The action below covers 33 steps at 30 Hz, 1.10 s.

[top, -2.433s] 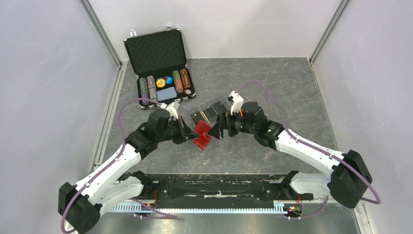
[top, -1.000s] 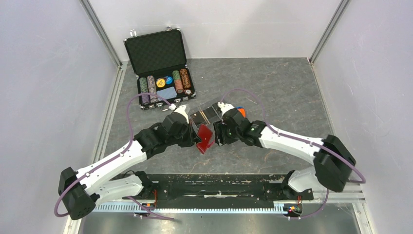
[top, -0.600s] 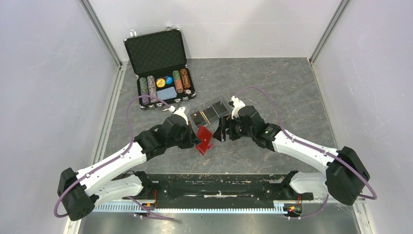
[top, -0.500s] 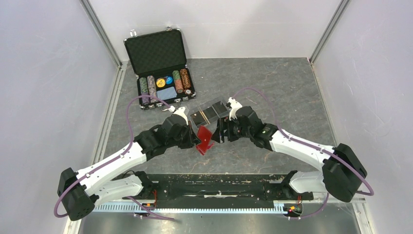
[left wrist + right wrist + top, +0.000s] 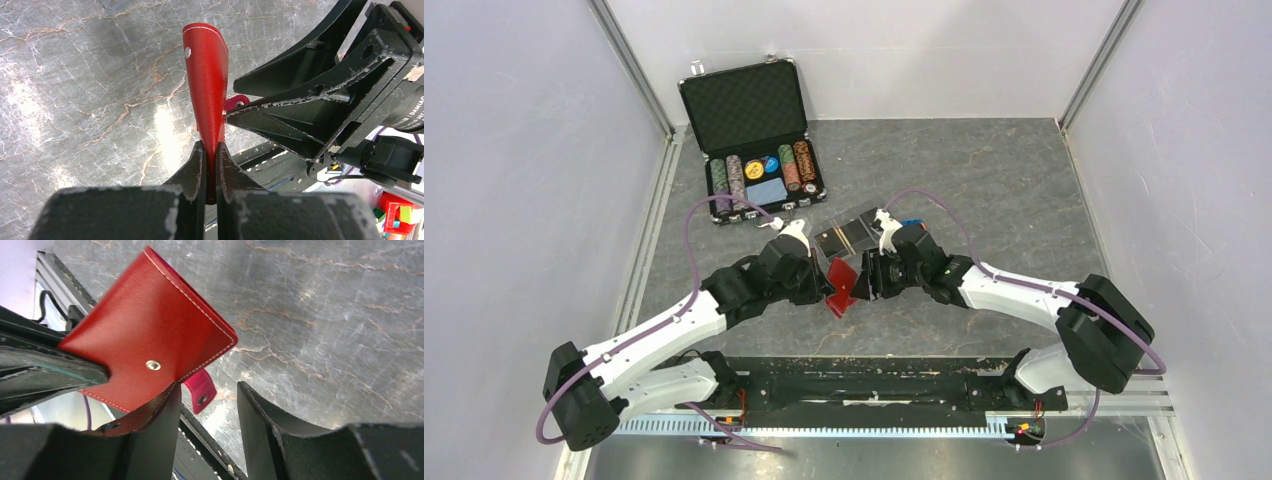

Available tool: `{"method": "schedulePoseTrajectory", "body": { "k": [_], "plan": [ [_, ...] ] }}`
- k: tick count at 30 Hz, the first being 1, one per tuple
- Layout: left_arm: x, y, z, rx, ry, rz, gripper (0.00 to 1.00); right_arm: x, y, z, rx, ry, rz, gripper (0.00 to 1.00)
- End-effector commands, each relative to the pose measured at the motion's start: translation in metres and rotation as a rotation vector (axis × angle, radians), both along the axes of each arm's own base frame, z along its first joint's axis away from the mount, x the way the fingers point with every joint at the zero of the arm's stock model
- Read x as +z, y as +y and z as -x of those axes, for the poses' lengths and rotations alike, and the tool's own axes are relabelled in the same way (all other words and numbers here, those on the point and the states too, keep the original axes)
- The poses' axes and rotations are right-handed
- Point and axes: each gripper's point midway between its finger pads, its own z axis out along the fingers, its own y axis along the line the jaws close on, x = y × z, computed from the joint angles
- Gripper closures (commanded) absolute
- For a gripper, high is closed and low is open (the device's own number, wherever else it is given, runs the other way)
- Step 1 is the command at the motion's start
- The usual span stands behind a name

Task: Put the credit cards into the card holder
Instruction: Open the card holder at the center of the board.

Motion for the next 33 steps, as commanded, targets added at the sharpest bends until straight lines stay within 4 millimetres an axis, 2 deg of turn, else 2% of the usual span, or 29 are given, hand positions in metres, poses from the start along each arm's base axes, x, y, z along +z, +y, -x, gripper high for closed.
{"method": "schedulePoseTrajectory", "body": {
  "k": [1, 5, 9, 15, 20, 28, 33],
  "plan": [
    [0.011, -0.004, -0.005, 0.010, -0.030, 0.017, 0.98, 0.021, 0.022, -0.005, 0.012, -0.030, -0.121, 0.54],
    [0.011, -0.004, -0.005, 0.002, -0.029, 0.014, 0.98, 0.017, 0.025, -0.005, -0.001, -0.014, -0.137, 0.58],
    [0.013, -0.003, -0.006, 0.002, -0.034, 0.007, 0.98, 0.005, 0.025, -0.002, 0.013, 0.023, -0.103, 0.60],
    [0.014, 0.001, -0.008, 0.007, -0.042, -0.027, 0.98, -0.015, 0.011, -0.004, -0.008, 0.024, 0.022, 0.58],
    [0.014, 0.001, -0.009, 0.003, -0.046, -0.042, 0.98, -0.017, 0.014, -0.001, 0.009, 0.041, 0.013, 0.55],
    [0.013, 0.001, -0.009, -0.005, -0.049, -0.052, 0.98, -0.010, 0.032, 0.015, 0.047, 0.116, -0.157, 0.58],
    [0.014, 0.004, -0.009, 0.001, -0.054, -0.057, 0.98, -0.008, 0.032, 0.016, 0.036, 0.125, -0.182, 0.57]
  ]
}}
